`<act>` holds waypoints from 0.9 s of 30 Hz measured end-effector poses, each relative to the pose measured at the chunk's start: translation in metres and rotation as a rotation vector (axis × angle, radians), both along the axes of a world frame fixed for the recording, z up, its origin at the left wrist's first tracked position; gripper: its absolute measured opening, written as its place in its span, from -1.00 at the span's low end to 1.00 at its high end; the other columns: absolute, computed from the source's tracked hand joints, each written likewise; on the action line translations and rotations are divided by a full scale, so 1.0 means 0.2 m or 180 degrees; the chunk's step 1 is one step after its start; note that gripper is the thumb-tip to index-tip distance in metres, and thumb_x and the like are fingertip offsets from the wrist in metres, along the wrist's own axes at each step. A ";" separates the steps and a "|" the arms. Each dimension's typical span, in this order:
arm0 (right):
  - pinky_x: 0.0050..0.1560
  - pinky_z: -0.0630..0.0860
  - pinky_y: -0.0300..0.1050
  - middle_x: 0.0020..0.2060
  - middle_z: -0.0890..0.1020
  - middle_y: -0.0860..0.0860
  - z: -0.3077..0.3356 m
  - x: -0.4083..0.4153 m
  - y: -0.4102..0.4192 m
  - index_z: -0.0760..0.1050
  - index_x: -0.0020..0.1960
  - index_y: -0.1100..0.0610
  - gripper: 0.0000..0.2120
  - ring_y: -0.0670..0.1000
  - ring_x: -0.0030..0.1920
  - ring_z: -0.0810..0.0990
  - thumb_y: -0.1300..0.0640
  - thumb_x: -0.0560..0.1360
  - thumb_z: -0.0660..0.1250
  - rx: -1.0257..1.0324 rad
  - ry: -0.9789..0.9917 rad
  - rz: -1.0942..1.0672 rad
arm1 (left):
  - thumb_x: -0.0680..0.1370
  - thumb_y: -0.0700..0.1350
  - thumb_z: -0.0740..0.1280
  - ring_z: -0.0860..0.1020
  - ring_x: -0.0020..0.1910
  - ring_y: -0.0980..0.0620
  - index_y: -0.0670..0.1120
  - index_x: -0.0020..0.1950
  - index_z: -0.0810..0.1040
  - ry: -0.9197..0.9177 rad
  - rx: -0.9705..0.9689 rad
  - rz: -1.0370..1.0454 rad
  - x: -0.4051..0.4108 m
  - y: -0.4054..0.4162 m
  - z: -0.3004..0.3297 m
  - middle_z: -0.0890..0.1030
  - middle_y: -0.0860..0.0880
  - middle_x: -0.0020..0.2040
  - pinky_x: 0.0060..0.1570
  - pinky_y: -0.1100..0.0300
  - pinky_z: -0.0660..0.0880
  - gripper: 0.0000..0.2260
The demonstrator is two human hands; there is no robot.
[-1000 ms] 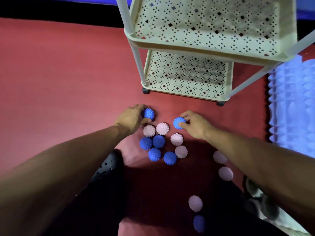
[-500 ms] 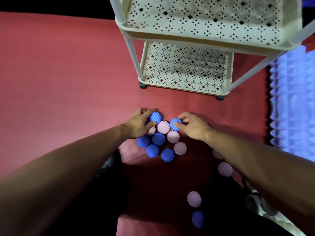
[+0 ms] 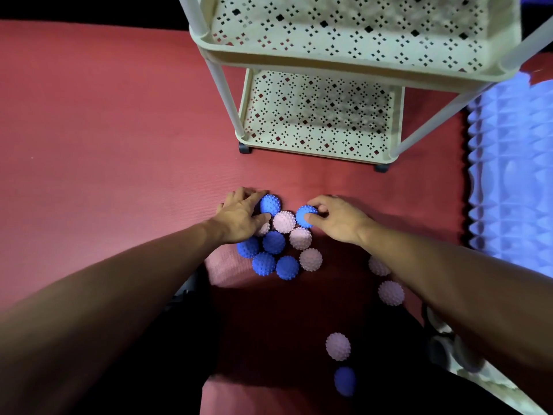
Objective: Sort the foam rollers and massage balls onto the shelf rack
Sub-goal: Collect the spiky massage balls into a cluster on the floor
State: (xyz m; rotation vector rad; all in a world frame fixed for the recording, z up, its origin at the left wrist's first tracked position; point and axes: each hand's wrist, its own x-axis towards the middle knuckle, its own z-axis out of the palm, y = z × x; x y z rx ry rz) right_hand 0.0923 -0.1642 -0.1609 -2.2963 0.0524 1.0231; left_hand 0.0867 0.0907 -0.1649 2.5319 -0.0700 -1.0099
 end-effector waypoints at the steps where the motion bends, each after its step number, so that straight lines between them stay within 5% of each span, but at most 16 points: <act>1: 0.30 0.37 -0.17 0.31 0.55 -0.02 0.00 0.00 -0.01 0.46 0.38 -0.14 -0.59 -0.02 0.28 0.54 -0.16 0.56 0.34 -0.0002 -0.0008 0.0014 | 0.62 0.21 0.22 0.16 0.48 -0.12 0.15 0.62 0.14 -0.0009 0.0007 -0.0022 0.00 0.01 0.00 0.22 -0.03 0.51 0.48 -0.11 0.15 -0.41; 9: 0.32 0.47 -0.01 0.10 0.50 -0.14 0.11 0.05 -0.15 0.46 0.39 -0.08 -0.54 -0.05 0.12 0.55 -0.16 0.54 0.39 -0.0060 -0.0414 0.0309 | 0.60 0.22 0.26 0.22 0.48 -0.12 0.15 0.61 0.15 -0.0054 -0.0163 0.0015 0.00 0.03 0.01 0.26 -0.05 0.46 0.50 0.01 0.16 -0.39; 16: 0.27 0.41 -0.15 0.12 0.46 -0.09 0.23 -0.02 -0.51 0.51 0.33 -0.05 -0.53 -0.03 0.22 0.54 -0.16 0.47 0.48 -0.0438 -0.0169 0.0710 | 0.52 0.33 0.14 0.35 0.27 -0.14 0.02 0.50 0.37 -0.1327 -0.0133 -0.0381 -0.05 -0.05 0.17 0.41 -0.05 0.33 0.23 -0.09 0.31 -0.37; 21: 0.39 0.29 0.20 0.34 0.30 -0.11 0.21 -0.20 -0.65 0.38 0.34 -0.30 -0.32 0.01 0.44 0.19 -0.45 0.29 0.44 -0.1160 0.0282 0.1235 | 0.51 0.31 0.14 0.36 0.28 -0.10 0.04 0.46 0.40 -0.1316 -0.0303 -0.0640 -0.10 -0.21 0.20 0.40 0.01 0.35 0.16 -0.01 0.25 -0.40; 27: 0.30 0.39 0.13 0.17 0.32 -0.03 0.13 -0.29 -0.68 0.40 0.26 -0.18 -0.41 0.06 0.25 0.25 -0.35 0.32 0.47 -0.1174 0.0232 0.1457 | 0.48 0.40 0.04 0.32 0.31 -0.02 0.11 0.48 0.37 -0.1185 -0.0372 -0.0752 -0.13 -0.24 0.19 0.36 0.07 0.37 0.20 0.05 0.18 -0.35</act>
